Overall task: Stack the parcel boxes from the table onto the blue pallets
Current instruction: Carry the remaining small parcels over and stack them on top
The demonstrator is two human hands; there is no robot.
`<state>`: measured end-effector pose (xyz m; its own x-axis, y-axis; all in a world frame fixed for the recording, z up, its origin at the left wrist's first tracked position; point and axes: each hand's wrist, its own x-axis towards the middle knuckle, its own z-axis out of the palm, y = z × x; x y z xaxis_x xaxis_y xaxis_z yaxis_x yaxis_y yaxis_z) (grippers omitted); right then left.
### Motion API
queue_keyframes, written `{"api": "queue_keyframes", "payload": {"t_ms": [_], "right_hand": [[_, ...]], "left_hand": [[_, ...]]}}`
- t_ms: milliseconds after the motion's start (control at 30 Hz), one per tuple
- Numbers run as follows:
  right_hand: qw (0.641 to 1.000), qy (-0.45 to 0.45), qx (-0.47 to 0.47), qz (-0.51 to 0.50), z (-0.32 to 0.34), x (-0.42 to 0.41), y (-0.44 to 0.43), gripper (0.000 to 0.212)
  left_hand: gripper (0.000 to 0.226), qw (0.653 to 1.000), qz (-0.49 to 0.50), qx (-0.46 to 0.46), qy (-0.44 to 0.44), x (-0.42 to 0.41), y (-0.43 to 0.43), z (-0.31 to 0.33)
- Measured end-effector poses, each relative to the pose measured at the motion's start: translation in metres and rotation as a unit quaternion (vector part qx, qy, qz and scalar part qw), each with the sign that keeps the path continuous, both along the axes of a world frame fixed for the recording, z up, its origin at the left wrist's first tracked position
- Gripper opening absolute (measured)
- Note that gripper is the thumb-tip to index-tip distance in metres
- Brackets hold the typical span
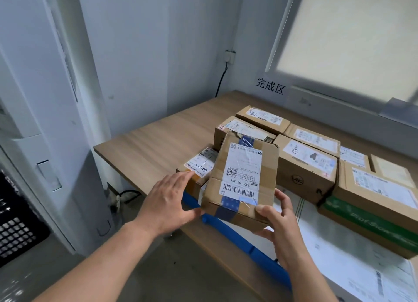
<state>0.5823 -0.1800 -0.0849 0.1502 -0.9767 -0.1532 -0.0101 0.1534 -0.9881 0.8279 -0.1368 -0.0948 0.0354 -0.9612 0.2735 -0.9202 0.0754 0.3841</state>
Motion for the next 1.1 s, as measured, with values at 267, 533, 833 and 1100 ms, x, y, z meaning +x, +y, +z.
{"api": "queue_keyframes", "payload": {"t_ms": [267, 533, 833, 1100], "right_hand": [[0.997, 0.016, 0.04, -0.061, -0.002, 0.043, -0.007, 0.09], [0.993, 0.029, 0.064, -0.095, -0.003, 0.101, -0.026, 0.063], [0.985, 0.016, 0.091, -0.145, -0.008, 0.129, -0.037, 0.083], [0.982, 0.021, 0.093, -0.163, -0.006, 0.127, -0.044, 0.064]], "left_hand": [[0.12, 0.993, -0.094, 0.061, 0.024, 0.054, -0.053, -0.006], [0.101, 0.974, -0.188, 0.114, 0.054, 0.106, -0.096, -0.012], [0.09, 0.95, -0.259, 0.157, 0.077, 0.124, -0.131, -0.017], [0.088, 0.941, -0.275, 0.175, 0.086, 0.128, -0.141, -0.021]]}}
